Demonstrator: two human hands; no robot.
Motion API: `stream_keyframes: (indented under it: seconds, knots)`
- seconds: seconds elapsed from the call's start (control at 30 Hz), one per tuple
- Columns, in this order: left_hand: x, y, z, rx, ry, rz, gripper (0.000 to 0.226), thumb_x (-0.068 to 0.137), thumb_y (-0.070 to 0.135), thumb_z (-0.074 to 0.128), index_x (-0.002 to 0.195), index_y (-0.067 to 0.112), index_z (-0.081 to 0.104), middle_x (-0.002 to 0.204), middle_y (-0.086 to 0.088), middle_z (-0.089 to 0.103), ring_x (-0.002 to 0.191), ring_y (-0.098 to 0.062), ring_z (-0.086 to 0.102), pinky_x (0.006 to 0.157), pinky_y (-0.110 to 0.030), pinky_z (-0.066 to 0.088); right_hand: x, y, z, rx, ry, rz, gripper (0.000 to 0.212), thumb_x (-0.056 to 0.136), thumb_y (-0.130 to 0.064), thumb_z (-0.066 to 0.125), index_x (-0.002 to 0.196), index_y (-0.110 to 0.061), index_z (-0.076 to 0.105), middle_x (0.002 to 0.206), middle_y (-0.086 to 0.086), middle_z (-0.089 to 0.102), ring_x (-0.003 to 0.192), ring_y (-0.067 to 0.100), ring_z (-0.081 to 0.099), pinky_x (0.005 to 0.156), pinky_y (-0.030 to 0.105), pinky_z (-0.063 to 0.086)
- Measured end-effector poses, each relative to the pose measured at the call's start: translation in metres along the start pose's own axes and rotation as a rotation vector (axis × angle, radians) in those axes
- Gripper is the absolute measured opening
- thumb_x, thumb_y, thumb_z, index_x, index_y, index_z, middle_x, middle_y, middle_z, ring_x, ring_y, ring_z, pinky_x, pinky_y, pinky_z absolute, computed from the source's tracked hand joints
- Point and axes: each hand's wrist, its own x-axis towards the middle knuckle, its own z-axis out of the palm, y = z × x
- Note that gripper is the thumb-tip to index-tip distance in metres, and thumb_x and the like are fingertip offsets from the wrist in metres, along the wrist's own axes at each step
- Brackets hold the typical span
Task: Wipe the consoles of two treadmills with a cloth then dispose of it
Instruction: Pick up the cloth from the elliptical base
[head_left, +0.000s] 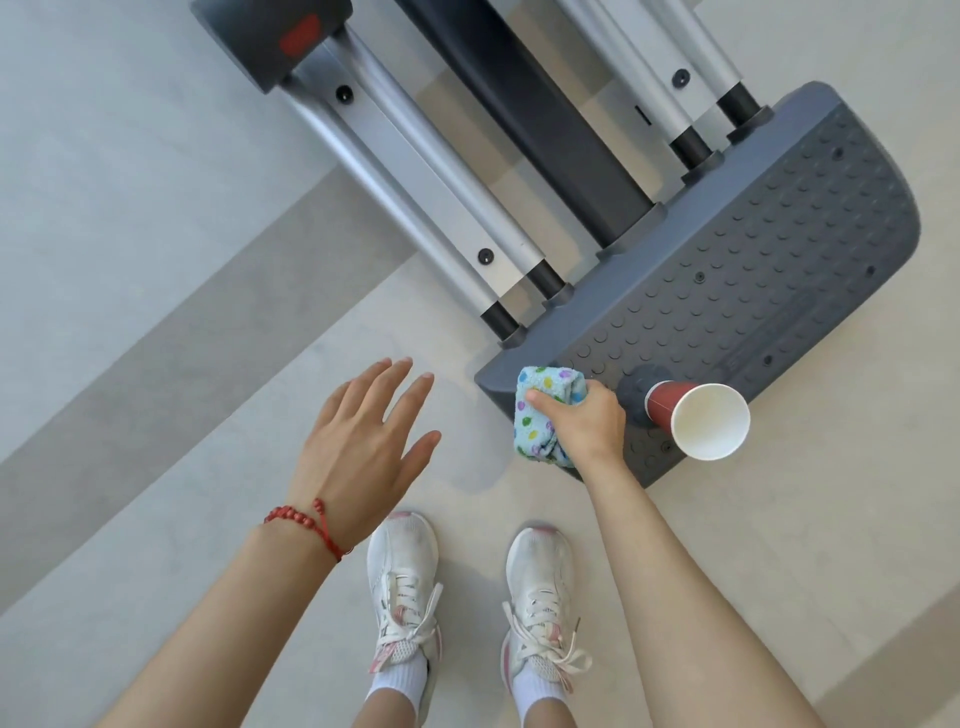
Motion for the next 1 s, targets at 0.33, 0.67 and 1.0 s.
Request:
stream_keyframes:
  seconds: [0.33,0.67,1.0]
  knots:
    - [-0.022,0.006,-0.075,-0.026,0.029,-0.048,0.062,0.098,0.047,0.018,0.123,0.006,0.058,0.126,-0.016,0.056,0.118,-0.031,0.048,0.090,-0.044,0.047,-0.089,-0.043,-0.056,0.652,-0.226,0.023,0.015,0.071,-0.012,0.077,0.080,-0.017,0.067,0.078,-0.002,0.071,0.069,0.010,0.070,0.059,0.025,0.057]
    - [-0.070,0.053,-0.247,-0.050,0.171,-0.078,0.063,0.100,0.047,0.017,0.122,0.004,0.059,0.123,-0.017,0.058,0.116,-0.033,0.051,0.089,-0.045,0.048,-0.225,-0.134,-0.172,0.815,-0.275,-0.079,0.022,0.074,-0.012,0.073,0.094,-0.008,0.067,0.092,0.007,0.072,0.085,0.023,0.069,0.071,0.035,0.059]
    - [-0.127,0.087,-0.397,-0.042,0.368,-0.109,0.061,0.100,0.046,0.019,0.122,0.003,0.057,0.123,-0.018,0.059,0.114,-0.036,0.054,0.090,-0.047,0.047,-0.364,-0.216,-0.259,0.869,-0.347,-0.169,0.031,0.071,-0.019,0.072,0.100,-0.009,0.065,0.093,0.008,0.072,0.083,0.024,0.070,0.072,0.038,0.059]
